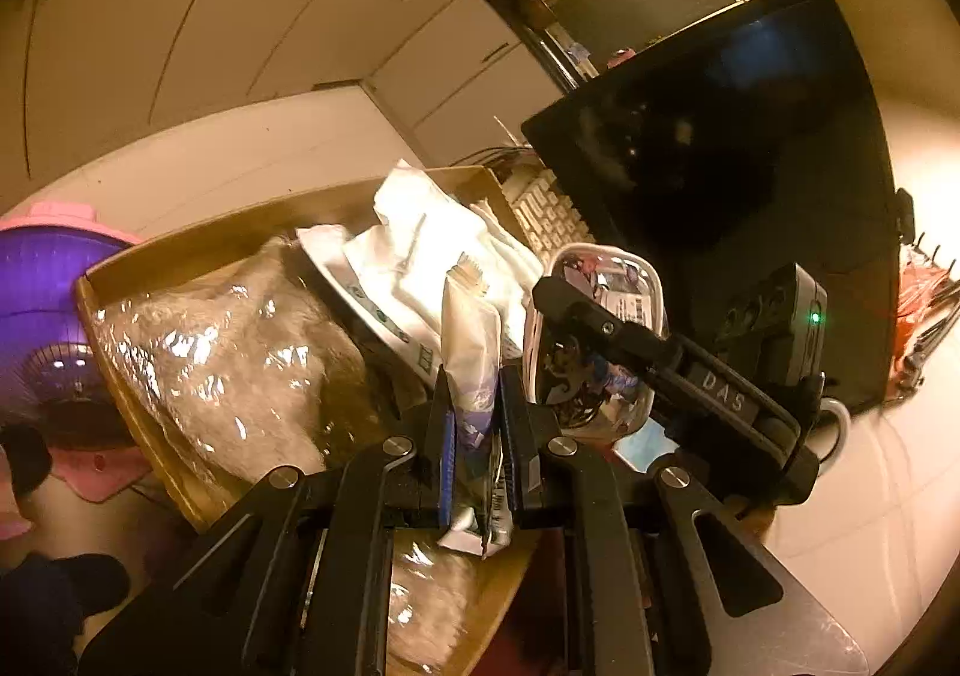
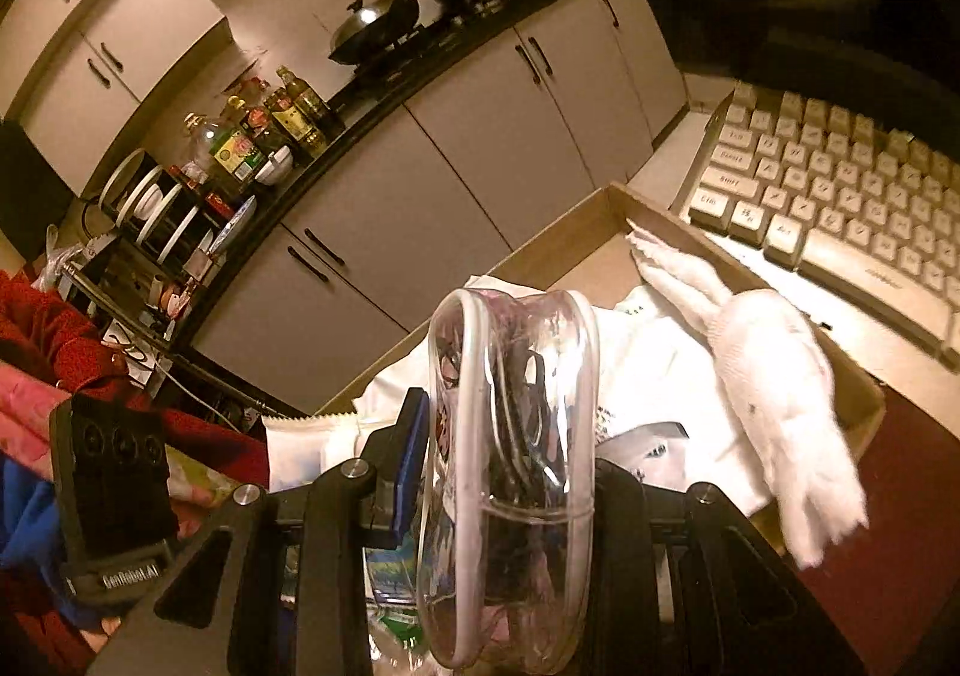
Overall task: Organize soft objects
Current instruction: 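Carry both items to the cardboard box and open both grippers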
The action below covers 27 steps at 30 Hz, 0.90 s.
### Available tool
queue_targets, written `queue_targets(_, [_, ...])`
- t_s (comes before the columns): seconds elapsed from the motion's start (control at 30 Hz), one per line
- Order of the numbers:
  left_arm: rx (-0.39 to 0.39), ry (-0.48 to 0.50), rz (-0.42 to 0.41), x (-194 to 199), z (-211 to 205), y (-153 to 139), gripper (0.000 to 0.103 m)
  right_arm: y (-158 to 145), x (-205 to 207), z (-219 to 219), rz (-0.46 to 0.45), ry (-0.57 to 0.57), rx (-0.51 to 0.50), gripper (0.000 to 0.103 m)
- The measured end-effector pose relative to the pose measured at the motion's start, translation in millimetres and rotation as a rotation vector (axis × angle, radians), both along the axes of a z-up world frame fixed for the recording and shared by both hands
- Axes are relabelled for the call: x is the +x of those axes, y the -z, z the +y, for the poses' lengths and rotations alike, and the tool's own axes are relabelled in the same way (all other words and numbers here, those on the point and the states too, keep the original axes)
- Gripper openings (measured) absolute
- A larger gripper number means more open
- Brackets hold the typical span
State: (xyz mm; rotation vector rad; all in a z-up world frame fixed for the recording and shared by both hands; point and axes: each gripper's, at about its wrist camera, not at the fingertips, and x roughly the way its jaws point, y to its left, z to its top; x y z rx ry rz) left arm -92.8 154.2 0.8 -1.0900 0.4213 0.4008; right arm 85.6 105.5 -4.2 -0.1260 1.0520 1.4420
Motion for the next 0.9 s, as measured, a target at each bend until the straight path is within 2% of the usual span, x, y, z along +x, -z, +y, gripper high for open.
queue_targets(0.13, [0.03,0.02,0.044,7,-1,1,0.015,0,4,3,0.015,0.01,0.005,0.033])
queue_targets(0.17, [0.05,0.034,0.059,9,-1,1,0.02,-1,6,2,0.025,0.007,0.011,0.036])
queue_targets(0.2, [0.078,0.037,0.084,12,-4,-1,0.025,-1,8,1,0.033,0.005,0.016,0.044])
queue_targets(0.27, [0.144,0.023,0.136,15,-9,-3,0.05,-4,14,-2,0.026,0.024,0.019,0.051])
queue_targets(0.33, [0.209,-0.007,0.172,15,-14,-6,0.056,-8,21,-9,0.03,0.047,0.029,0.057])
queue_targets(0.5, [0.352,-0.067,0.294,17,-33,-13,0.056,-20,34,-29,0.015,0.118,0.051,0.058])
queue_targets(0.6, [0.423,-0.08,0.335,19,-42,-13,0.056,-29,32,-43,-0.05,0.166,0.061,0.058])
queue_targets(0.67, [0.478,-0.121,0.415,21,-45,-12,0.056,-32,30,-50,-0.091,0.194,0.062,0.058])
queue_targets(0.77, [0.49,-0.133,0.501,20,-43,-5,0.056,-34,26,-61,-0.125,0.238,0.054,0.058])
queue_targets(0.9, [0.487,-0.201,0.508,3,-51,-7,0.056,-32,10,-73,-0.106,0.187,0.064,0.058])
